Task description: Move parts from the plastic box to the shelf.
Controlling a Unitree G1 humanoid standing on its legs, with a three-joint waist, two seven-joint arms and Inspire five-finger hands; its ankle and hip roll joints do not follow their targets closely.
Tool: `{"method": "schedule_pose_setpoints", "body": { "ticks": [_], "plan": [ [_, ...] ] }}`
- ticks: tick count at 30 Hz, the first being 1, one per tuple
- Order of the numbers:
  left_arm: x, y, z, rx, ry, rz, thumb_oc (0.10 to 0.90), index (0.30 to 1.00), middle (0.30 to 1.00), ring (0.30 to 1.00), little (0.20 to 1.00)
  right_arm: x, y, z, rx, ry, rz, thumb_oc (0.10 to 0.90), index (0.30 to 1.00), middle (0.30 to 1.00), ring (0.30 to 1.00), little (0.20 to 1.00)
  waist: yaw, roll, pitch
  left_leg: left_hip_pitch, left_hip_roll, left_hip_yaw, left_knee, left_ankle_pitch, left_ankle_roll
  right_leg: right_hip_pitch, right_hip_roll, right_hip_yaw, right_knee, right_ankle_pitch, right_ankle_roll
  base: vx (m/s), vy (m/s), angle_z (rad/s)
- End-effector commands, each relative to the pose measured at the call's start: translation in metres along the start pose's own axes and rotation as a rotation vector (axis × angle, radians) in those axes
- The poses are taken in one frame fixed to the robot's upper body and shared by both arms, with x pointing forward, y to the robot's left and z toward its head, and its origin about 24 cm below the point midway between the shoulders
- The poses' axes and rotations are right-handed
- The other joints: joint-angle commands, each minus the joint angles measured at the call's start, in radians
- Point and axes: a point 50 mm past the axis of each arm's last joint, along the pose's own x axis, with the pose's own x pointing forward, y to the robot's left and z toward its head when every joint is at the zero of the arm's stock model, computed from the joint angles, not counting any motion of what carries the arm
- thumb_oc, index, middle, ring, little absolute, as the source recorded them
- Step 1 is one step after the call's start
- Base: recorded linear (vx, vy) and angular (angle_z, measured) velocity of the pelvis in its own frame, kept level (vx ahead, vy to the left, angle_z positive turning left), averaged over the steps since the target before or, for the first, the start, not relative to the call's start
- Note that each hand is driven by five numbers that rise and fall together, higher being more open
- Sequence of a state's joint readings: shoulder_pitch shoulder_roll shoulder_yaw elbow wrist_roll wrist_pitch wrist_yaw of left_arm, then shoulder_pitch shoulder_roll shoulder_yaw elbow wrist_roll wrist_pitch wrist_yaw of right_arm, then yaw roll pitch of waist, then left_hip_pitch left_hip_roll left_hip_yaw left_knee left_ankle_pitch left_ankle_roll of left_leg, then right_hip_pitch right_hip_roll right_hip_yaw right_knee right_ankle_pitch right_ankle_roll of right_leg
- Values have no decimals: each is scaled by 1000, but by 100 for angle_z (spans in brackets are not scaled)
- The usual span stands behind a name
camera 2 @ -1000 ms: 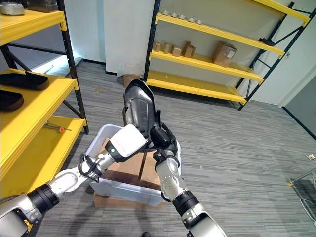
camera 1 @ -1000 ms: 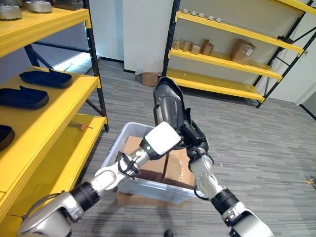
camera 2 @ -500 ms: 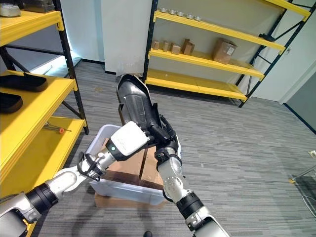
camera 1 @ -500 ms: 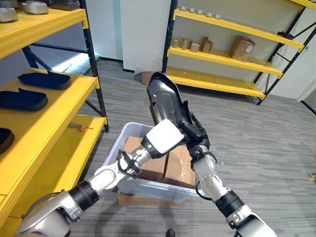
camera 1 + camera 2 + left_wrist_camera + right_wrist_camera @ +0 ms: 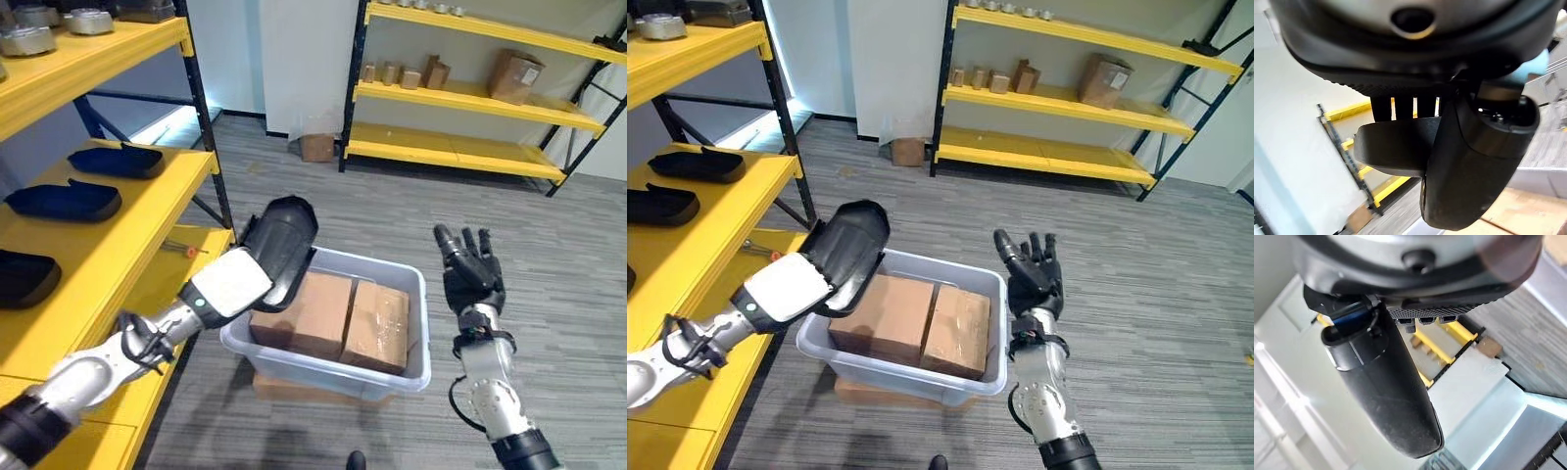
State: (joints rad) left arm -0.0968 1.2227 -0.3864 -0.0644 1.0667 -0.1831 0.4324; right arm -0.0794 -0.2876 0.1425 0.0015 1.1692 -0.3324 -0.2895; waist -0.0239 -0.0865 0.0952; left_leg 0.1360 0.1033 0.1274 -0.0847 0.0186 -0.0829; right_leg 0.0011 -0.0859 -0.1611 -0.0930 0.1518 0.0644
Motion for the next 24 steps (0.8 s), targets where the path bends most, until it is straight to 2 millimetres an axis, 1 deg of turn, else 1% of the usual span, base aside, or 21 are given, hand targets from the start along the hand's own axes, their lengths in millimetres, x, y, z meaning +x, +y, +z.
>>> {"method": "schedule_pose_setpoints", "body": {
  "ticks": [1, 2, 3, 6, 7, 8, 9, 10, 12, 13, 14, 17, 18, 19, 20, 21, 22, 23, 24],
  "plan": [
    [11, 69, -48, 152, 136, 350, 400, 300, 300, 300, 300, 10, 58, 44, 57, -235, 300, 900, 1000, 1000, 1000, 1000, 1, 0, -46, 39, -5, -17, -3, -108, 49, 11, -99, -48, 13, -18, 125, 29, -52, 14],
    [7, 70, -50, 158, 150, 352, 400, 300, 300, 300, 300, 9, 56, 45, 59, -241, 294, 900, 1000, 1000, 1000, 1000, 4, 6, -45, 36, -4, -21, -3, -107, 47, 11, -100, -51, 12, -20, 124, 28, -66, 15],
    [-1, 76, -54, 174, 164, 367, 400, 300, 300, 300, 300, 7, 53, 47, 67, -249, 292, 900, 1000, 1000, 1000, 1000, 12, 20, -42, 28, -2, -28, -3, -100, 44, 11, -98, -57, 10, -24, 121, 26, -65, 9],
    [-9, 79, -56, 184, 184, 369, 400, 300, 300, 300, 300, 5, 50, 46, 67, -243, 293, 900, 1000, 1000, 1000, 1000, 14, 27, -42, 24, 2, -31, -3, -97, 40, 11, -95, -62, 9, -28, 119, 13, -55, 7],
    [-17, 88, -59, 208, 199, 403, 400, 300, 300, 300, 300, 2, 45, 44, 71, -233, 288, 900, 1000, 1000, 1000, 1000, 28, 40, -37, 16, 7, -41, -3, -91, 35, 12, -91, -67, 8, -36, 114, 8, -74, 8],
    [-20, 88, -58, 209, 203, 400, 400, 300, 300, 300, 300, 2, 46, 43, 73, -229, 292, 900, 1000, 1000, 1000, 1000, 22, 40, -38, 16, 8, -42, -3, -91, 34, 11, -90, -68, 8, -36, 113, 12, -102, 6],
    [-23, 94, -60, 223, 213, 427, 400, 300, 300, 300, 300, 0, 43, 40, 70, -213, 286, 900, 1000, 1000, 1000, 1000, 38, 47, -35, 9, 15, -48, -3, -83, 29, 14, -85, -75, 7, -44, 109, 8, -53, 4],
    [-24, 94, -60, 224, 215, 426, 400, 300, 300, 300, 300, 0, 43, 39, 71, -211, 288, 900, 1000, 1000, 1000, 1000, 35, 47, -35, 9, 16, -49, -3, -83, 28, 13, -84, -76, 7, -44, 108, 10, -86, 9],
    [-32, 102, -60, 239, 242, 473, 400, 300, 300, 300, 300, -2, 43, 33, 78, -180, 298, 900, 1000, 1000, 1000, 1000, 56, 54, -31, -3, 34, -63, -3, -71, 17, 18, -73, -90, 7, -59, 97, 24, -102, 14],
    [-34, 102, -60, 241, 246, 470, 400, 300, 300, 300, 300, -2, 43, 32, 79, -175, 301, 900, 1000, 1000, 1000, 1000, 49, 55, -31, -4, 36, -65, -3, -71, 15, 19, -71, -93, 8, -60, 96, 29, -110, 21],
    [-36, 103, -59, 239, 250, 478, 400, 300, 300, 300, 300, -2, 45, 30, 73, -167, 310, 900, 1000, 1000, 1000, 1000, 62, 56, -26, -9, 43, -72, -2, -63, 11, 21, -66, -97, 8, -67, 92, 14, -86, 17],
    [-43, 108, -57, 244, 264, 498, 400, 300, 300, 300, 300, -1, 51, 23, 50, -128, 351, 900, 1000, 1000, 1000, 1000, 82, 58, -5, -30, 72, -100, 16, -51, -4, 27, -47, -119, 10, -85, 73, 8, -121, 23],
    [-44, 108, -57, 245, 265, 497, 400, 300, 300, 300, 300, -1, 51, 23, 50, -127, 352, 900, 1000, 1000, 1000, 1000, 79, 58, -5, -31, 73, -102, 18, -51, -5, 28, -47, -120, 10, -85, 73, 3, -151, 29],
    [-46, 108, -57, 241, 269, 502, 400, 300, 300, 300, 300, -1, 56, 20, 14, -105, 396, 900, 1000, 1000, 1000, 1000, 108, 57, 19, -54, 90, -123, 46, -47, -16, 35, -37, -139, 10, -96, 62, 2, -142, 33],
    [-48, 113, -56, 251, 268, 520, 400, 300, 300, 300, 300, -1, 59, 21, -8, -100, 418, 900, 1000, 1000, 1000, 1000, 112, 59, 27, -68, 95, -140, 56, -44, -20, 37, -35, -155, 11, -101, 58, 13, -197, 34],
    [-50, 115, -57, 254, 268, 531, 400, 300, 300, 300, 300, 1, 62, 21, -37, -97, 443, 900, 1000, 1000, 1000, 1000, 135, 63, 39, -78, 104, -157, 66, -42, -25, 41, -28, -170, 13, -111, 52, -7, -137, 44],
    [-52, 117, -57, 247, 276, 553, 400, 300, 300, 300, 300, 2, 65, 21, -54, -99, 457, 900, 1000, 1000, 1000, 1000, 144, 65, 50, -92, 108, -174, 66, -30, -30, 41, -23, -185, 12, -113, 49, -26, -96, 66],
    [-52, 117, -57, 248, 277, 554, 400, 300, 300, 300, 300, 3, 66, 21, -54, -100, 460, 900, 1000, 1000, 1000, 1000, 138, 63, 51, -99, 104, -180, 65, -22, -29, 38, -27, -191, 11, -109, 48, -88, -102, 70],
    [-52, 124, -58, 260, 283, 597, 400, 300, 300, 300, 300, 6, 71, 22, -79, -114, 474, 900, 1000, 1000, 1000, 1000, 175, 72, 69, -127, 114, -217, 41, 24, -48, 34, -21, -234, 10, -123, 41, -90, -59, 59]
  ]
}}
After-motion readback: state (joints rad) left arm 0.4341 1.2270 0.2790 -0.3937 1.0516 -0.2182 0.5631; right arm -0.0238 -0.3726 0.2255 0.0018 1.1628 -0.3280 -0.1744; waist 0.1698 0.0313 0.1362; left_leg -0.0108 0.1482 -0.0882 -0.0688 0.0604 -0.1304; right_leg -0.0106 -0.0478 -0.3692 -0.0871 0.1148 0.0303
